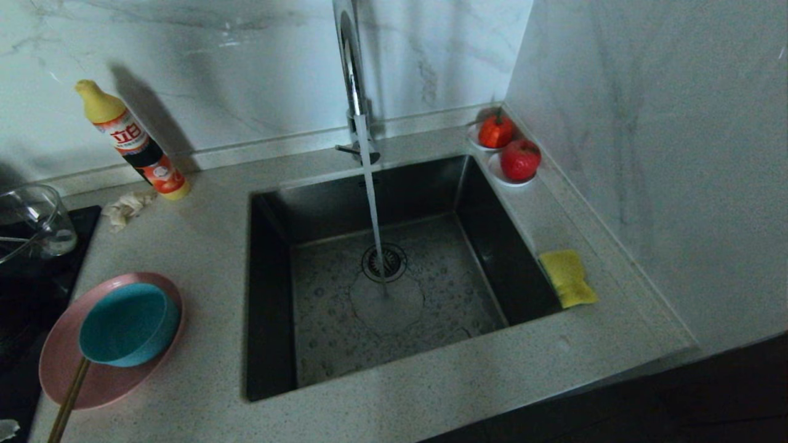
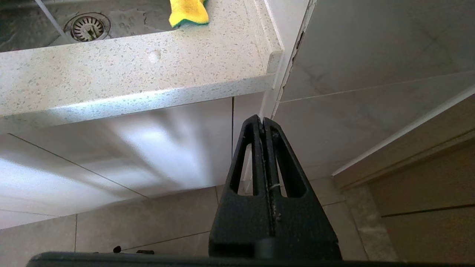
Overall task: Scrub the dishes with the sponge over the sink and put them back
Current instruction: Rinse the chopsticks
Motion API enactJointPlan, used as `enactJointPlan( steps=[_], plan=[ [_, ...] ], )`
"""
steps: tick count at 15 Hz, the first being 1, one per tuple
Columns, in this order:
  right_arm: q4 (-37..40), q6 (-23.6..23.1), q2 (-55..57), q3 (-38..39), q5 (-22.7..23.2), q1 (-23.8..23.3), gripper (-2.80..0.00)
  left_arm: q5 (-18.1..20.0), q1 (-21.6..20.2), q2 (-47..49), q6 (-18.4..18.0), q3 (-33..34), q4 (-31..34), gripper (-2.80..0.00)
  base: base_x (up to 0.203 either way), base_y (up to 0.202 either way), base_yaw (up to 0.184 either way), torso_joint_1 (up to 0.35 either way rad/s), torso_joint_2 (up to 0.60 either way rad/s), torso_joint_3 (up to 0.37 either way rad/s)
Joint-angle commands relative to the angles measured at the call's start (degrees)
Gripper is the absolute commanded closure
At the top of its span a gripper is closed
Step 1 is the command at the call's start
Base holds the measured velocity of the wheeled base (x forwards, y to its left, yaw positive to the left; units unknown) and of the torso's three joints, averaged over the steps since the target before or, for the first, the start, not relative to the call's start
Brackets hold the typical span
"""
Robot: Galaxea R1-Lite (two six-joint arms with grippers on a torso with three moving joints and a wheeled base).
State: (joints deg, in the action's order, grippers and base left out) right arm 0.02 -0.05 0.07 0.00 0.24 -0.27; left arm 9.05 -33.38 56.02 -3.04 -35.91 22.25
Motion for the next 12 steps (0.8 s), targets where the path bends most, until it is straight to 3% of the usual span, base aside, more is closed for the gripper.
enactJointPlan(
  steps=[1,9,12],
  plan=[
    [-0.02,-0.04,0.01,0.00,0.02,0.00,0.00,-0.77,-1.51,6.41,0.30,0.82,-1.03,-2.80,0.000,0.000,0.000,0.000,0.00,0.000],
    [-0.02,-0.04,0.01,0.00,0.02,0.00,0.00,-0.29,-2.47,13.66,0.19,-0.10,-0.37,-2.80,0.000,0.000,0.000,0.000,0.00,0.000],
    [-0.02,-0.04,0.01,0.00,0.02,0.00,0.00,2.42,-2.64,17.31,2.25,0.05,-0.14,-2.80,0.000,0.000,0.000,0.000,0.00,0.000]
  ],
)
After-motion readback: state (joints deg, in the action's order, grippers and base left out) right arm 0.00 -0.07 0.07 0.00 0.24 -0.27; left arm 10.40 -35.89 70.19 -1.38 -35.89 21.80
